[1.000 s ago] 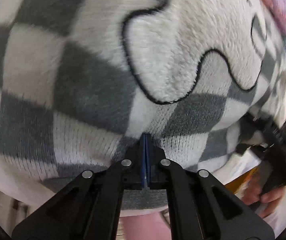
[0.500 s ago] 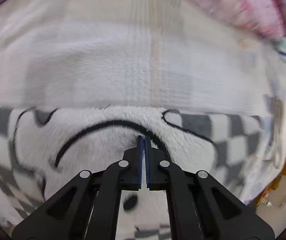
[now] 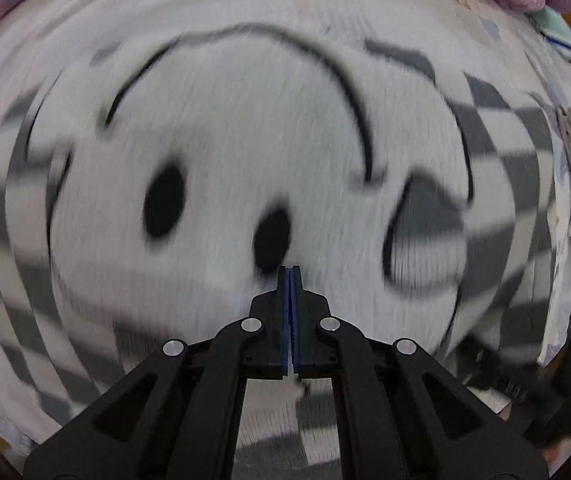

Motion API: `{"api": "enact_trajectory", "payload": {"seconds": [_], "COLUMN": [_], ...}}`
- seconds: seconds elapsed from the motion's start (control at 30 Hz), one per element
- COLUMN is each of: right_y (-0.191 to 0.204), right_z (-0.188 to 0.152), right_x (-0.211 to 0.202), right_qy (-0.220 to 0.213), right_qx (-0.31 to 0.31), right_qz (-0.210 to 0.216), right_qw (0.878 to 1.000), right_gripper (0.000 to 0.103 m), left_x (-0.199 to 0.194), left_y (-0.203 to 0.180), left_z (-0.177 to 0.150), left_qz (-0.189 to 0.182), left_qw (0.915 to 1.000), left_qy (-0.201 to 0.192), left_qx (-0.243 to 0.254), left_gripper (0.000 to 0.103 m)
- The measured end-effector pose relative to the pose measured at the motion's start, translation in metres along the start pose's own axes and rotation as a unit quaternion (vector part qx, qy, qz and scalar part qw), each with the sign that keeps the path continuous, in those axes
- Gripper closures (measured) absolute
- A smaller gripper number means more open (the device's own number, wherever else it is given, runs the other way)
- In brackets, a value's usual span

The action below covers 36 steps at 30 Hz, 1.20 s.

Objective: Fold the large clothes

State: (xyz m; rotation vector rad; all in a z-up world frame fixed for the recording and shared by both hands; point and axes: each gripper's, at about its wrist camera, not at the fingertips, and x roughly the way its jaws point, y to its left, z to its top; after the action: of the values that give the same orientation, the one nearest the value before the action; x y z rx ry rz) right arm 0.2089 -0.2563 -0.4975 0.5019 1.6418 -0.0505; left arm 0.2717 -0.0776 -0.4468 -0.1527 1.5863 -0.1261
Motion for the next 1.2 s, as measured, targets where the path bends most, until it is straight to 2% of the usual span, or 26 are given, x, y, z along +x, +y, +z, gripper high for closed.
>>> {"api": "enact_trajectory", "payload": {"seconds": [0.03,0.07,0.1,0.13,0.17,0.3,0.37,0.43,0.5,0.57,0.6,0.67,0.73,0.8,0.87,0.9,0.93,0.97,1.03,1.2], "right_y": [0.000,0.000,-0.001,-0.001,0.004,0.006,0.007,0.007,0.005,-0.007,-0.013,-0.028,-0.038,-0.045,-0.046,-0.045,-0.043,-0.040,-0.032,0.004], "right_z": [0.000,0.000,-0.001,-0.001,-0.006,-0.009,-0.009,-0.009,-0.006,-0.001,0.002,0.010,0.021,0.031,0.037,0.037,0.036,0.035,0.031,0.021], "right_x": [0.001,0.001,0.002,0.003,0.003,0.006,0.007,0.007,0.005,-0.004,-0.006,-0.013,-0.011,0.000,0.007,0.007,0.005,0.002,-0.009,-0.033], "right_qy": [-0.002,-0.006,-0.009,-0.013,-0.015,-0.018,-0.018,-0.014,-0.004,-0.020,-0.023,-0.029,-0.027,-0.003,0.005,0.009,0.008,0.002,-0.003,-0.035], "right_qx": [-0.001,-0.001,-0.001,-0.003,-0.004,-0.009,-0.019,-0.018,-0.008,0.032,0.051,0.086,0.092,0.087,0.077,0.070,0.055,0.037,0.021,-0.026], "right_qz": [0.000,0.001,0.002,0.002,0.001,0.008,0.017,0.019,0.029,0.051,0.055,0.078,0.109,0.137,0.151,0.149,0.137,0.135,0.157,0.106], "right_qw": [1.000,1.000,1.000,1.000,1.000,1.000,1.000,1.000,1.000,0.998,0.997,0.993,0.989,0.987,0.985,0.986,0.989,0.990,0.987,0.993], "right_gripper": [0.024,0.024,0.024,0.024,0.023,0.022,0.017,0.017,0.017,0.017,0.017,0.017,0.015,0.009,0.009,0.012,0.027,0.054,0.071,0.075], "left_x": [0.004,0.023,0.028,0.022,0.024,0.023,0.022,0.023,0.009,-0.003,-0.001,0.011,0.035,0.045,0.047,0.048,0.045,0.042,0.043,0.051], "left_y": [0.001,0.003,0.005,0.004,0.002,0.013,0.009,0.005,0.006,0.002,-0.001,-0.008,-0.027,-0.024,-0.026,-0.025,-0.018,-0.009,-0.002,0.002], "left_z": [-0.011,-0.031,-0.044,-0.067,-0.080,-0.113,-0.102,-0.078,-0.049,-0.035,-0.024,-0.014,-0.010,-0.014,-0.014,-0.014,-0.023,-0.044,-0.047,-0.055], "left_qz": [-0.002,-0.003,-0.005,0.001,0.006,-0.014,-0.006,-0.016,-0.046,-0.040,-0.037,-0.042,-0.031,-0.030,-0.030,-0.031,-0.032,-0.035,-0.042,-0.046], "left_qw": [0.9999,0.9970,0.9972,0.9998,0.9995,0.9979,0.9976,0.9964,0.9966,0.9982,0.9986,0.9982,0.9984,0.9978,0.9969,0.9967,0.9966,0.9962,0.9954,0.9951], "left_qy": [0.014,0.077,0.073,0.018,0.027,0.040,0.060,0.066,0.026,-0.008,-0.011,-0.005,0.001,-0.016,-0.034,-0.038,-0.041,-0.043,-0.048,-0.059], "left_qx": [-0.005,-0.009,-0.010,0.009,0.011,-0.050,-0.035,-0.050,-0.063,-0.043,-0.037,-0.044,-0.047,-0.056,-0.064,-0.064,-0.064,-0.066,-0.071,-0.065], "left_gripper": [0.101,0.101,0.101,0.101,0.101,0.101,0.101,0.100,0.100,0.100,0.100,0.099,0.100,0.100,0.100,0.100,0.100,0.100,0.100,0.100]}}
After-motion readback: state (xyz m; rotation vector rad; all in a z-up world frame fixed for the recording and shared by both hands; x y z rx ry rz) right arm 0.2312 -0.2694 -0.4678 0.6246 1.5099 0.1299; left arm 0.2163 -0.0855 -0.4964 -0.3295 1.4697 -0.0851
